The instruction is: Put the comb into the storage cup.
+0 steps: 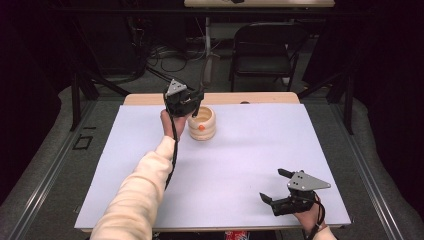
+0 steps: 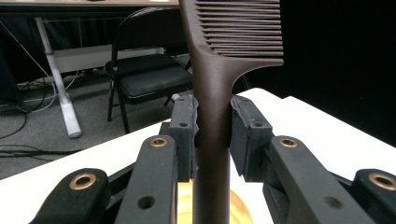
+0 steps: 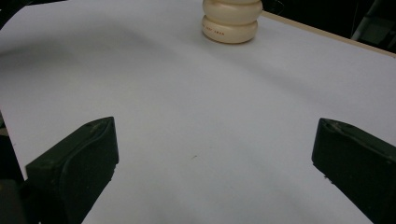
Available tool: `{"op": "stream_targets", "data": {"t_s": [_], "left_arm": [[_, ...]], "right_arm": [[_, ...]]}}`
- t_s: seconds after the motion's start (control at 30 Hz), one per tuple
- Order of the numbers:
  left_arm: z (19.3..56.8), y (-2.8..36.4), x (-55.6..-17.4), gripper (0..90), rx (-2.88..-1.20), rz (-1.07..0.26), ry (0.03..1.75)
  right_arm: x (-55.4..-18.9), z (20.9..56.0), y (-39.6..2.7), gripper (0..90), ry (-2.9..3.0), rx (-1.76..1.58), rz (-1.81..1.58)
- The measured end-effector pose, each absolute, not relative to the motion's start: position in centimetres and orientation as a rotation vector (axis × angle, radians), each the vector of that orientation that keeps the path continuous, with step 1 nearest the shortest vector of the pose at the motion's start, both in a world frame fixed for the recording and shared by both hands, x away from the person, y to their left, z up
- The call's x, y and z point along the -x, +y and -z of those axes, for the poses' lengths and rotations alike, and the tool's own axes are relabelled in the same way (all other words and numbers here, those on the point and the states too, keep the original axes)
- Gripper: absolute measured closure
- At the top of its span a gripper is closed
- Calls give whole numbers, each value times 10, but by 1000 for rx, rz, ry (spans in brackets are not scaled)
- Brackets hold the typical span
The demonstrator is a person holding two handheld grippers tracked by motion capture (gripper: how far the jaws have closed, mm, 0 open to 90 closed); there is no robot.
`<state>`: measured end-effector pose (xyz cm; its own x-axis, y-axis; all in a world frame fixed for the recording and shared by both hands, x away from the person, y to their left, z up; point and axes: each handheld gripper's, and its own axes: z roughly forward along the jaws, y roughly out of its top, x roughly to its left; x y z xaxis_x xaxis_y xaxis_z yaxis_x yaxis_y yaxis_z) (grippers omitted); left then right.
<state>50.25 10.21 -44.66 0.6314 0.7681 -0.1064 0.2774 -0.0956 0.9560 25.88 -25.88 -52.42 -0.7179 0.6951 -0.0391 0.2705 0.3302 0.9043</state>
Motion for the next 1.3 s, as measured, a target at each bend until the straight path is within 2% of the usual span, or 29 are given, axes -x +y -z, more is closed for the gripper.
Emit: {"op": "stream_targets", "data": {"t_s": [1.3], "left_arm": [[469, 92, -515, 723, -1675, -498, 872]], "right_arm": [[-259, 524, -259, 1, 2182, -851, -1363]]}}
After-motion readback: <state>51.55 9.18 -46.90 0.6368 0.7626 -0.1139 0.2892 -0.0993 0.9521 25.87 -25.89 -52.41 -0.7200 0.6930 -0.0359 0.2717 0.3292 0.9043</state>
